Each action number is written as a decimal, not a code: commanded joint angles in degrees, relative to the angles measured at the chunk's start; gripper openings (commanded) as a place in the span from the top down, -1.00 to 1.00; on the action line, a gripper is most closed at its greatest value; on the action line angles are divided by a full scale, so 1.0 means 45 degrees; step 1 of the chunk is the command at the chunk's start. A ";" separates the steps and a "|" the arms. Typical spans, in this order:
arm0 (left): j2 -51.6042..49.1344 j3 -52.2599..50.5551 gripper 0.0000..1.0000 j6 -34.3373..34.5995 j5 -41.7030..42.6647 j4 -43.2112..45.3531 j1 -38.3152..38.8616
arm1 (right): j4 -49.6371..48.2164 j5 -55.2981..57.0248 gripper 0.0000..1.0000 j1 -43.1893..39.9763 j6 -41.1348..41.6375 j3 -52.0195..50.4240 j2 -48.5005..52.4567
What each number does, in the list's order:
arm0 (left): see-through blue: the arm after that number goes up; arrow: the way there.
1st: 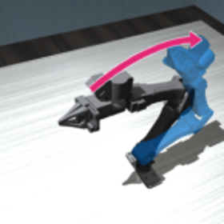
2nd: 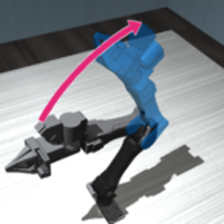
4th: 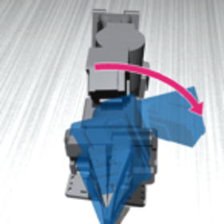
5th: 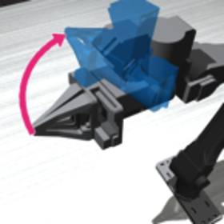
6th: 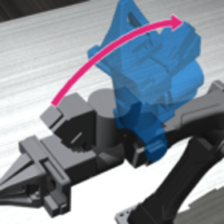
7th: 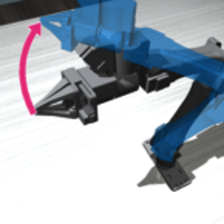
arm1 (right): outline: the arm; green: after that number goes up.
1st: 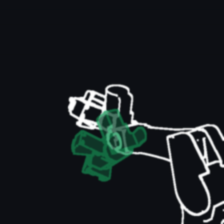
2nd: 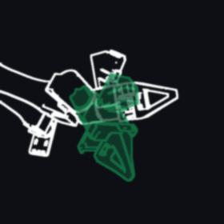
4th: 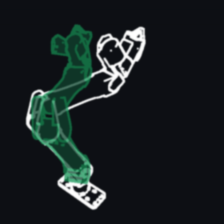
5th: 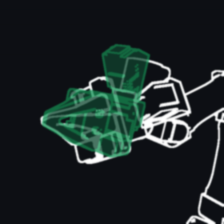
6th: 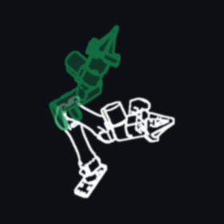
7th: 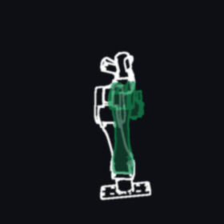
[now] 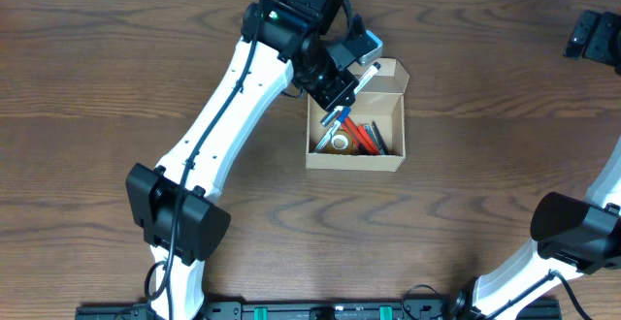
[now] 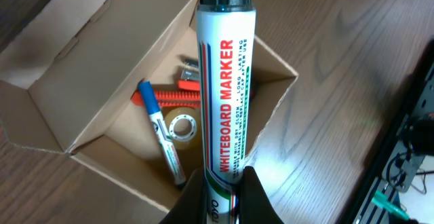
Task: Pack container
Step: 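Lift the black-capped marker and carry it over the box, then lower the marker into the box and open the left gripper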
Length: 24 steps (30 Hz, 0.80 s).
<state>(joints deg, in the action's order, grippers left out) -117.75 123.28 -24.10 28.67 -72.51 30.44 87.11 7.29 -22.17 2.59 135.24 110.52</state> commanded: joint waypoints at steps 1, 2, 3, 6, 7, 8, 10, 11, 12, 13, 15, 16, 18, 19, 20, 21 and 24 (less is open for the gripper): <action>-0.1030 0.0282 0.88 -0.0656 0.0306 -0.0248 -0.0160 | -0.0024 0.0034 -0.98 -0.0029 0.0175 -0.0024 -0.0053; -0.1331 0.0282 0.88 -0.0656 0.0301 -0.0330 -0.0165 | -0.0024 0.0034 -0.98 -0.0029 0.0175 -0.0024 -0.0053; -0.1603 0.0287 0.88 -0.0651 0.0311 -0.0413 -0.0165 | -0.0024 0.0034 -0.99 -0.0029 0.0175 -0.0024 -0.0053; -0.2302 0.0287 0.88 -0.0661 0.0316 -0.0617 -0.0165 | -0.0024 0.0034 -0.99 -0.0029 0.0175 -0.0024 -0.0053; -0.2477 0.0287 0.88 -0.0704 0.0340 -0.0656 -0.0165 | -0.0024 0.0034 -0.99 -0.0029 0.0175 -0.0024 -0.0053; -0.2565 0.0287 0.88 -0.0816 0.0423 -0.0709 -0.0165 | -0.0024 0.0034 -0.99 -0.0029 0.0175 -0.0024 -0.0053; -0.2720 0.0287 0.88 -0.1083 0.0792 -0.0811 -0.0175 | -0.0024 0.0034 -0.98 -0.0029 0.0175 -0.0024 -0.0053; -0.2759 0.0287 0.88 -0.1185 0.1025 -0.0826 -0.0180 | -0.0024 0.0034 -0.99 -0.0029 0.0175 -0.0024 -0.0053; -0.2812 0.0287 0.88 -0.1239 0.1185 -0.0816 -0.0180 | -0.0024 0.0034 -0.98 -0.0029 0.0175 -0.0024 -0.0053; -0.2827 0.0287 0.88 -0.1268 0.1287 -0.0797 -0.0180 | -0.0024 0.0034 -0.98 -0.0029 0.0175 -0.0024 -0.0053; -0.2890 0.0287 0.88 -0.1345 0.1433 -0.0792 -0.0180 | -0.0024 0.0034 -0.98 -0.0029 0.0175 -0.0024 -0.0053; -0.2914 0.0287 0.88 -0.1413 0.1583 -0.0801 -0.0180 | -0.0024 0.0034 -0.99 -0.0029 0.0175 -0.0024 -0.0053; -0.2982 0.0287 0.88 -0.1511 0.1938 -0.0806 -0.0180 | -0.0024 0.0034 -0.98 -0.0029 0.0175 -0.0024 -0.0053; -0.3011 0.0287 0.88 -0.1520 0.2118 -0.0806 -0.0180 | -0.0024 0.0034 -0.99 -0.0029 0.0175 -0.0024 -0.0053; -0.3065 0.0287 0.88 -0.1520 0.2273 -0.0806 -0.0175 | -0.0024 0.0034 -0.99 -0.0029 0.0175 -0.0024 -0.0053; -0.3099 0.0287 0.88 -0.1525 0.2414 -0.0821 -0.0175 | -0.0024 0.0034 -0.98 -0.0029 0.0175 -0.0024 -0.0053; -0.3283 0.0287 0.88 -0.1617 0.2798 -0.0840 -0.0170 | -0.0024 0.0034 -0.99 -0.0029 0.0175 -0.0024 -0.0053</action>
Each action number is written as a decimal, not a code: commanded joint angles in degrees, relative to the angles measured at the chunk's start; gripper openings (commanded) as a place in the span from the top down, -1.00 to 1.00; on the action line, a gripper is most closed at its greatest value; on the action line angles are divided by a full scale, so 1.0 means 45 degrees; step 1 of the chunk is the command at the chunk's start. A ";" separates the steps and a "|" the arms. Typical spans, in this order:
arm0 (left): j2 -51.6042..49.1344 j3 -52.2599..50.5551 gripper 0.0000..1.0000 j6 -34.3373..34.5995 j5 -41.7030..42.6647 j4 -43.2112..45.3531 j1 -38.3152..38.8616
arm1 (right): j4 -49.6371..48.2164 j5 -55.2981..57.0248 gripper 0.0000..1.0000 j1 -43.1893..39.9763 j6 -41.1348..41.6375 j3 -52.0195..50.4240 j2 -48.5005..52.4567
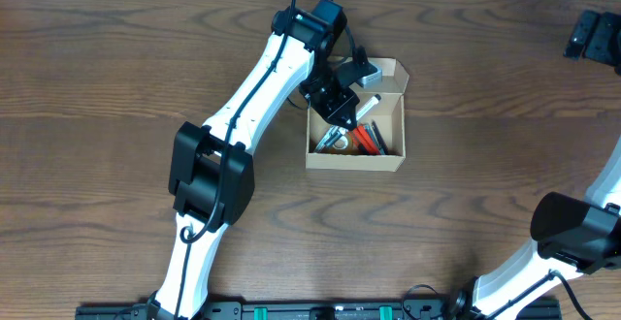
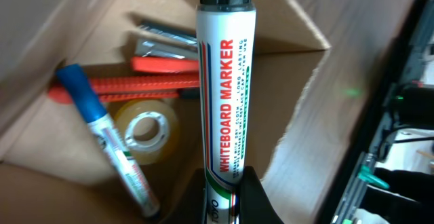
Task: Pack container
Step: 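Lower the marker into the box and open the left gripper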
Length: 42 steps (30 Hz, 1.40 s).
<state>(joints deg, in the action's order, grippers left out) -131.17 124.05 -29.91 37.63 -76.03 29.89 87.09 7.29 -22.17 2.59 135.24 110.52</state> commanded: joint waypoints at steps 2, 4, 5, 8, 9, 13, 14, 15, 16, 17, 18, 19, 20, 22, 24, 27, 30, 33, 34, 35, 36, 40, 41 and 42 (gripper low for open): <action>-0.0442 0.0117 0.88 -0.0325 0.0923 -0.0063 -0.0053 | -0.0019 0.0034 -0.98 -0.0029 0.0175 -0.0024 -0.0053; -0.0588 0.0117 0.88 -0.0325 0.0991 -0.0097 -0.0053 | -0.0019 0.0034 -0.98 -0.0029 0.0175 -0.0024 -0.0053; -0.0636 0.0117 0.88 -0.0325 0.0986 -0.0117 -0.0049 | -0.0019 0.0034 -0.98 -0.0029 0.0175 -0.0024 -0.0053; -0.0748 0.0117 0.88 -0.0325 0.0981 -0.0107 -0.0044 | -0.0019 0.0034 -0.99 -0.0029 0.0175 -0.0024 -0.0053; -0.0767 0.0117 0.88 -0.0325 0.0981 -0.0107 -0.0044 | -0.0019 0.0034 -0.98 -0.0029 0.0175 -0.0024 -0.0053; -0.0787 0.0117 0.88 -0.0316 0.0923 -0.0044 -0.0044 | -0.0019 0.0034 -0.98 -0.0029 0.0175 -0.0024 -0.0053; -0.0787 0.0117 0.88 -0.0316 0.0908 -0.0029 -0.0044 | -0.0019 0.0034 -0.99 -0.0029 0.0175 -0.0024 -0.0053; -0.0787 0.0117 0.88 -0.0311 0.0869 -0.0010 -0.0044 | -0.0019 0.0034 -0.99 -0.0029 0.0175 -0.0024 -0.0053; -0.0787 0.0117 0.88 -0.0311 0.0826 -0.0005 -0.0044 | -0.0019 0.0034 -0.98 -0.0029 0.0175 -0.0024 -0.0053; -0.0787 0.0117 0.87 -0.0311 0.0772 0.0005 -0.0044 | -0.0019 0.0034 -0.99 -0.0029 0.0175 -0.0024 -0.0053; -0.0787 0.0117 0.87 -0.0311 0.0719 0.0019 -0.0044 | -0.0019 0.0034 -0.98 -0.0029 0.0175 -0.0024 -0.0053; -0.0787 0.0117 0.87 -0.0291 0.0602 0.0053 -0.0044 | -0.0019 0.0034 -0.99 -0.0029 0.0175 -0.0024 -0.0053; -0.0787 0.0117 0.87 -0.0291 0.0520 0.0063 -0.0044 | -0.0019 0.0034 -0.99 -0.0029 0.0175 -0.0024 -0.0053; -0.0787 0.0112 0.85 -0.0291 0.0481 0.0068 -0.0044 | -0.0019 0.0034 -0.99 -0.0029 0.0175 -0.0024 -0.0053; -0.0787 0.0117 0.81 -0.0291 0.0481 0.0097 -0.0049 | -0.0019 0.0034 -0.99 -0.0029 0.0175 -0.0024 -0.0053; -0.0787 0.0112 0.80 -0.0257 0.0432 0.0209 -0.0058 | -0.0019 0.0034 -0.99 -0.0029 0.0175 -0.0024 -0.0053; -0.0787 0.0112 0.87 -0.0257 0.0199 0.0345 -0.0053 | -0.0019 0.0034 -0.98 -0.0029 0.0175 -0.0024 -0.0053; -0.0787 0.0112 0.88 -0.0257 0.0165 0.0330 -0.0058 | -0.0019 0.0034 -0.98 -0.0029 0.0175 -0.0024 -0.0053; -0.0787 0.0112 0.88 -0.0257 0.0165 0.0335 -0.0058 | -0.0019 0.0034 -0.98 -0.0029 0.0175 -0.0024 -0.0053; -0.0787 0.0112 0.88 -0.0257 0.0165 0.0340 -0.0058 | -0.0019 0.0034 -0.99 -0.0029 0.0175 -0.0024 -0.0053; -0.0787 0.0112 0.88 -0.0248 0.0165 0.0335 -0.0053 | -0.0019 0.0034 -0.98 -0.0029 0.0175 -0.0024 -0.0053; -0.0792 0.0049 0.88 -0.0170 0.0078 0.0364 -0.0058 | -0.0019 0.0034 -0.99 -0.0029 0.0175 -0.0024 -0.0053; -0.0792 0.0000 0.88 -0.0160 -0.0039 0.0389 -0.0058 | -0.0019 0.0034 -0.99 -0.0029 0.0175 -0.0024 -0.0053; -0.0792 -0.0058 0.88 -0.0155 -0.0151 0.0427 -0.0058 | -0.0019 0.0034 -0.99 -0.0029 0.0175 -0.0024 -0.0053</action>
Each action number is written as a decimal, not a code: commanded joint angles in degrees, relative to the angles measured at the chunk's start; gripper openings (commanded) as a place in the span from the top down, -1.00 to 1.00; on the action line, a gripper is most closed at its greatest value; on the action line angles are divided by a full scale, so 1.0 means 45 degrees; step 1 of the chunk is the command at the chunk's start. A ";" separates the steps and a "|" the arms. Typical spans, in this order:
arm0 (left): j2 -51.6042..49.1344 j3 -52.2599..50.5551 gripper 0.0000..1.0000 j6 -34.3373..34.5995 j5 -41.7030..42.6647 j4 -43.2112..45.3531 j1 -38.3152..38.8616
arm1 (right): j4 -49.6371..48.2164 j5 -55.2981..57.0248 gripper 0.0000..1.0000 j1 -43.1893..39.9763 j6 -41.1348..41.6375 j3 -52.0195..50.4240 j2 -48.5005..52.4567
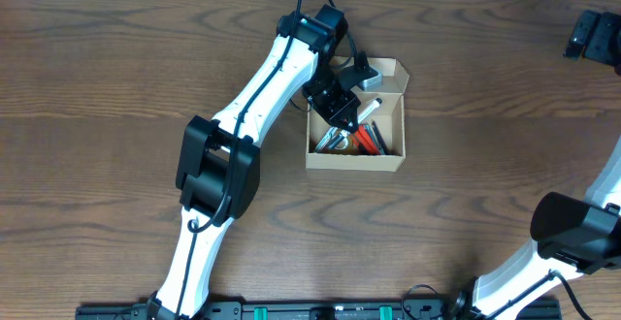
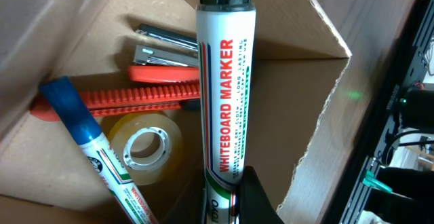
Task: Pack container
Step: 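Lower the marker into the box and open the left gripper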
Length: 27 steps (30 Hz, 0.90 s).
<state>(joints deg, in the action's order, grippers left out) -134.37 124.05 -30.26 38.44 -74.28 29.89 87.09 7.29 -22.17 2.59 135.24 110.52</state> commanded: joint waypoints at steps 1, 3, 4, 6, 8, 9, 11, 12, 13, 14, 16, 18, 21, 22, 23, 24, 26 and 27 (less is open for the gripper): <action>-0.0097 -0.0117 0.88 -0.0078 -0.0355 0.0053 -0.0058 | -0.0019 0.0034 -0.98 -0.0029 0.0175 -0.0024 -0.0053; -0.0121 -0.0155 0.88 -0.0073 -0.0355 0.0039 -0.0058 | -0.0019 0.0034 -0.99 -0.0029 0.0175 -0.0024 -0.0053; -0.0146 -0.0155 0.88 -0.0058 -0.0359 0.0034 -0.0058 | -0.0019 0.0034 -0.98 -0.0029 0.0175 -0.0024 -0.0053; -0.0223 -0.0155 0.88 0.0068 -0.0345 0.0044 -0.0058 | -0.0019 0.0034 -0.98 -0.0029 0.0175 -0.0024 -0.0053; -0.0340 -0.0155 0.88 0.0112 -0.0350 0.0049 -0.0058 | -0.0019 0.0034 -0.99 -0.0029 0.0175 -0.0024 -0.0053; -0.0432 -0.0155 0.88 0.0112 -0.0345 0.0049 -0.0058 | -0.0019 0.0034 -0.98 -0.0029 0.0175 -0.0024 -0.0053; -0.0602 -0.0155 0.88 0.0155 -0.0350 0.0039 -0.0058 | -0.0019 0.0034 -0.98 -0.0029 0.0175 -0.0024 -0.0053; -0.0661 -0.0155 0.88 0.0165 -0.0340 0.0019 -0.0058 | -0.0019 0.0034 -0.98 -0.0029 0.0175 -0.0024 -0.0053; -0.0743 -0.0155 0.88 0.0165 -0.0345 0.0000 -0.0058 | -0.0019 0.0034 -0.99 -0.0029 0.0175 -0.0024 -0.0053; -0.0821 -0.0155 0.88 0.0165 -0.0340 0.0000 -0.0058 | -0.0019 0.0034 -0.98 -0.0029 0.0175 -0.0024 -0.0053; -0.0889 -0.0155 0.84 0.0170 -0.0335 -0.0005 -0.0058 | -0.0019 0.0034 -0.99 -0.0029 0.0175 -0.0024 -0.0053; -0.0889 -0.0151 0.70 0.0165 -0.0335 0.0005 -0.0058 | -0.0019 0.0034 -0.98 -0.0029 0.0175 -0.0024 -0.0053; -0.0884 -0.0151 0.53 0.0160 -0.0340 0.0024 -0.0058 | -0.0019 0.0034 -0.99 -0.0029 0.0175 -0.0024 -0.0053; -0.0884 -0.0151 0.47 0.0165 -0.0340 0.0019 -0.0058 | -0.0019 0.0034 -0.98 -0.0029 0.0175 -0.0024 -0.0053; -0.0884 -0.0151 0.45 0.0165 -0.0340 0.0034 -0.0058 | -0.0019 0.0034 -0.99 -0.0029 0.0175 -0.0024 -0.0053; -0.0884 -0.0151 0.42 0.0165 -0.0340 0.0049 -0.0058 | -0.0019 0.0034 -0.99 -0.0029 0.0175 -0.0024 -0.0053; -0.0884 -0.0151 0.35 0.0165 -0.0345 0.0049 -0.0058 | -0.0019 0.0034 -0.98 -0.0029 0.0175 -0.0024 -0.0053; -0.0884 -0.0151 0.35 0.0165 -0.0340 0.0044 -0.0058 | -0.0019 0.0034 -0.99 -0.0029 0.0175 -0.0024 -0.0053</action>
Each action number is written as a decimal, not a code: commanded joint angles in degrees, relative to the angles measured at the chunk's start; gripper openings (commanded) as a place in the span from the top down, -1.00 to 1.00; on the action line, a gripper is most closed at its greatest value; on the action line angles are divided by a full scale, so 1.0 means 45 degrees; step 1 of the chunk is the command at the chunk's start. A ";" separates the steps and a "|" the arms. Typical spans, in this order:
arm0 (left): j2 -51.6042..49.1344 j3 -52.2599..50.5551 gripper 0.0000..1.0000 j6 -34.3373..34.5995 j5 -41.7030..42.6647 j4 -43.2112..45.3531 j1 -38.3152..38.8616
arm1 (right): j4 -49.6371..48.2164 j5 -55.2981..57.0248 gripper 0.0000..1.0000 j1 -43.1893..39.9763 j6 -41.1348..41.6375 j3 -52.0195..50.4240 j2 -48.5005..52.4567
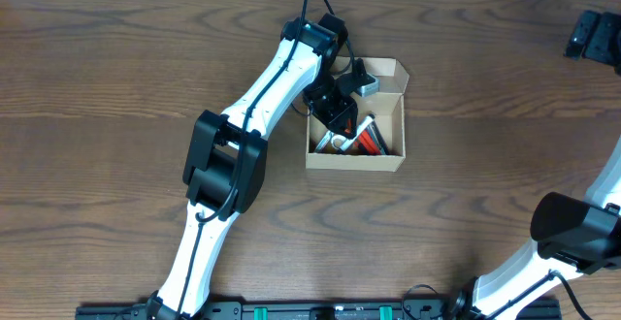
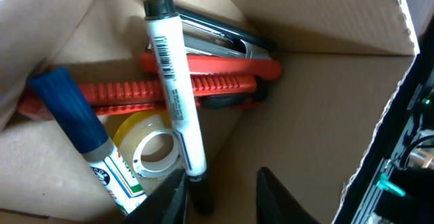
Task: Pack container
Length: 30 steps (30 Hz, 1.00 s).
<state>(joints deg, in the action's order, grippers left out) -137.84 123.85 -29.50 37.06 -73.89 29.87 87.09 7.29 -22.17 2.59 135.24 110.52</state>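
Observation:
My left gripper is open inside the cardboard box, its fingers apart above the box floor. The black-capped whiteboard marker lies loose in the box, across the red utility knife and against the roll of clear tape. A blue-capped marker leans at the left, and a metal stapler lies behind the knife. From overhead the left gripper sits over the box's left half. The right gripper is out of view.
The box stands at the table's far centre with a flap raised at its back. Part of the right arm shows at the right edge, and a dark fixture sits in the far right corner.
The left gripper has opened and let go of the whiteboard marker. The marker now lies in the box across the red knife, where before it was held upright between the fingers.
The left gripper first held the whiteboard marker above the open box. It was then lower, with the marker over the tape and knife, and lower still a moment ago. Now the marker rests inside the box and the fingers are apart.

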 commanded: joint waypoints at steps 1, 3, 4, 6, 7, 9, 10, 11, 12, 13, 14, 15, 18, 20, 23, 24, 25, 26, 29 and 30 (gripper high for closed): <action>-0.0112 -0.0107 0.35 0.0015 -0.0034 -0.0039 -0.0053 | -0.0019 0.0034 -0.99 -0.0029 0.0175 -0.0024 -0.0053; -0.0112 -0.0102 0.34 0.0044 -0.0029 -0.0010 -0.0053 | -0.0019 0.0034 -0.99 -0.0029 0.0175 -0.0024 -0.0053; -0.0112 -0.0102 0.35 0.0087 -0.0029 0.0010 -0.0053 | -0.0019 0.0034 -0.98 -0.0029 0.0175 -0.0024 -0.0053; -0.0112 -0.0078 0.35 0.0185 -0.0039 0.0010 -0.0053 | -0.0019 0.0034 -0.99 -0.0029 0.0175 -0.0024 -0.0053; -0.0107 -0.0053 0.35 0.0209 -0.0039 0.0000 -0.0053 | -0.0019 0.0034 -0.98 -0.0029 0.0175 -0.0024 -0.0053; -0.0083 0.0078 0.35 0.0321 -0.0049 -0.0087 -0.0063 | -0.0019 0.0034 -0.99 -0.0029 0.0175 -0.0024 -0.0053; -0.0083 0.0204 0.35 0.0330 -0.0049 -0.0194 -0.0063 | -0.0019 0.0034 -0.99 -0.0029 0.0175 -0.0024 -0.0053; -0.0083 0.0403 0.35 0.0393 -0.0058 -0.0325 -0.0063 | -0.0019 0.0034 -0.99 -0.0029 0.0175 -0.0024 -0.0053; -0.0083 0.0724 0.37 0.0563 -0.0155 -0.0529 -0.0063 | -0.0019 0.0034 -0.98 -0.0029 0.0175 -0.0024 -0.0053; -0.0083 0.1039 0.42 0.0724 -0.0345 -0.0675 -0.0068 | -0.0019 0.0034 -0.99 -0.0029 0.0175 -0.0024 -0.0053; -0.0083 0.1336 0.45 0.0855 -0.0515 -0.0811 -0.0063 | -0.0019 0.0034 -0.98 -0.0029 0.0175 -0.0024 -0.0053; -0.0083 0.1851 0.47 0.0957 -0.0748 -0.1044 -0.0063 | -0.0019 0.0034 -0.99 -0.0029 0.0175 -0.0024 -0.0053; -0.0078 0.3308 0.47 0.1282 -0.1389 -0.1525 -0.0068 | -0.0019 0.0034 -0.98 -0.0029 0.0175 -0.0024 -0.0053; -0.0078 0.4478 0.48 0.1549 -0.1933 -0.1831 -0.0078 | -0.0019 0.0034 -0.99 -0.0029 0.0175 -0.0024 -0.0053; -0.0078 0.6251 0.45 0.2103 -0.2652 -0.2166 -0.0165 | -0.0019 0.0034 -0.99 -0.0029 0.0175 -0.0024 -0.0053; -0.0078 0.6810 0.45 0.2283 -0.2866 -0.2268 -0.0233 | -0.0019 0.0034 -0.98 -0.0029 0.0175 -0.0024 -0.0053; -0.0078 0.7344 0.42 0.2531 -0.3147 -0.2346 -0.0311 | -0.0019 0.0034 -0.98 -0.0029 0.0175 -0.0024 -0.0053; -0.0078 0.7873 0.43 0.2807 -0.3502 -0.2433 -0.0413 | -0.0019 0.0034 -0.99 -0.0029 0.0175 -0.0024 -0.0053; -0.0078 0.9078 0.43 0.3701 -0.4833 -0.2676 -0.0928 | -0.0019 0.0034 -0.99 -0.0029 0.0175 -0.0024 -0.0053; -0.0078 0.9355 0.45 0.4046 -0.5246 -0.2783 -0.1209 | -0.0024 0.0019 -0.98 -0.0029 0.0189 -0.0024 -0.0053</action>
<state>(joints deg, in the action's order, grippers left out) -138.37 162.30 -17.06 21.52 -85.41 27.64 87.11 7.31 -22.17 2.59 135.24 110.52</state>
